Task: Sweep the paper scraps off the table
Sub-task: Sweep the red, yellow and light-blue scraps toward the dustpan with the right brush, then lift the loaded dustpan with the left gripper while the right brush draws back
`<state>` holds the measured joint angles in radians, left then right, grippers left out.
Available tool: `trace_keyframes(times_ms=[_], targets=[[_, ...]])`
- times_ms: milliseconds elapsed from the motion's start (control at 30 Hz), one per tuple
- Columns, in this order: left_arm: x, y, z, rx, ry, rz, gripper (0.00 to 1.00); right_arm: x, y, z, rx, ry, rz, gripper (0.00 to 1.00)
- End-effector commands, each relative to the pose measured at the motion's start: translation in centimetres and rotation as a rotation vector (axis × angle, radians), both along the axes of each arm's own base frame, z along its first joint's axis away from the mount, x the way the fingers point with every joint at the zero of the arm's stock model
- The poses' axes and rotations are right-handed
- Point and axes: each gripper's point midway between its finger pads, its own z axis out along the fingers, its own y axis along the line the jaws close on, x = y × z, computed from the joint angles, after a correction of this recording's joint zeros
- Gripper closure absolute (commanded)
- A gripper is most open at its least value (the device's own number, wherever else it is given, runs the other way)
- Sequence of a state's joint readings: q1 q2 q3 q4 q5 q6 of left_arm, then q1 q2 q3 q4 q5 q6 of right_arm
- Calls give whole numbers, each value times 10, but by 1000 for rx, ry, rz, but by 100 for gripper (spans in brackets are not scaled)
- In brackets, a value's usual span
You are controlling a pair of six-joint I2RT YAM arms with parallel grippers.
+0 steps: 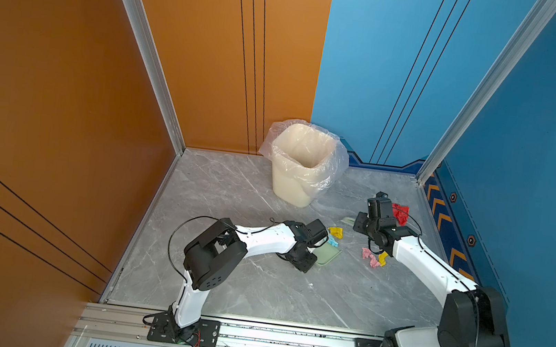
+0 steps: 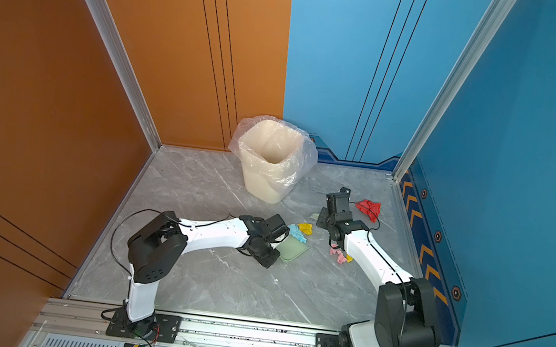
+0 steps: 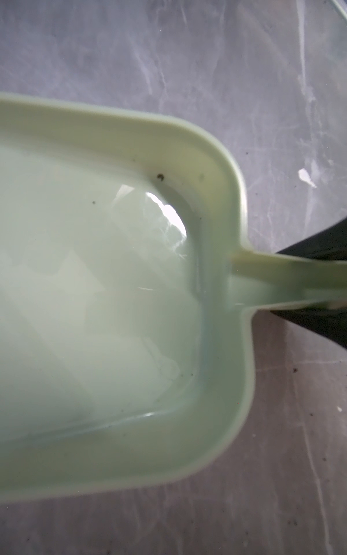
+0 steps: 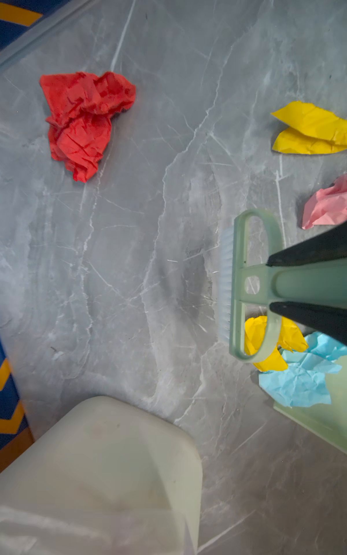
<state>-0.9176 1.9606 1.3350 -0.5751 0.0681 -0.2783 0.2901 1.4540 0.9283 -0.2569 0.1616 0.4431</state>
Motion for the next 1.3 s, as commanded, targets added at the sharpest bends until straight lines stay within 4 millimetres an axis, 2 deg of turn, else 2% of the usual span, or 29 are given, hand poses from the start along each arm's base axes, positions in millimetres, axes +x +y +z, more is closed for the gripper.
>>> trace_keyframes(times_ms=[0, 200, 333, 500, 633, 767, 967, 1267], targets=[[-7, 5, 4, 13, -2, -7, 100, -8, 6, -11, -62, 44, 48, 100], [-6, 5, 5, 10, -4, -8, 100, -35, 44, -15, -43, 85, 220, 100], [-5, 5, 3, 13, 0, -3, 100, -62, 55, -12, -24, 126, 288, 100], [-7, 5, 1, 12, 8, 2, 100, -92, 71, -5, 103, 140, 347, 100], [-10, 5, 1, 10, 11, -7, 100, -99, 62, 2, 167, 111, 300, 100], [-9, 4, 2, 6, 10, -16, 100, -91, 44, 15, 242, 50, 207, 100], [-11, 2, 4, 0, 9, -31, 100, -82, 15, 30, 210, -6, 120, 100], [-7, -1, 8, -2, -26, -51, 100, -83, -4, 25, 175, 28, 64, 100]])
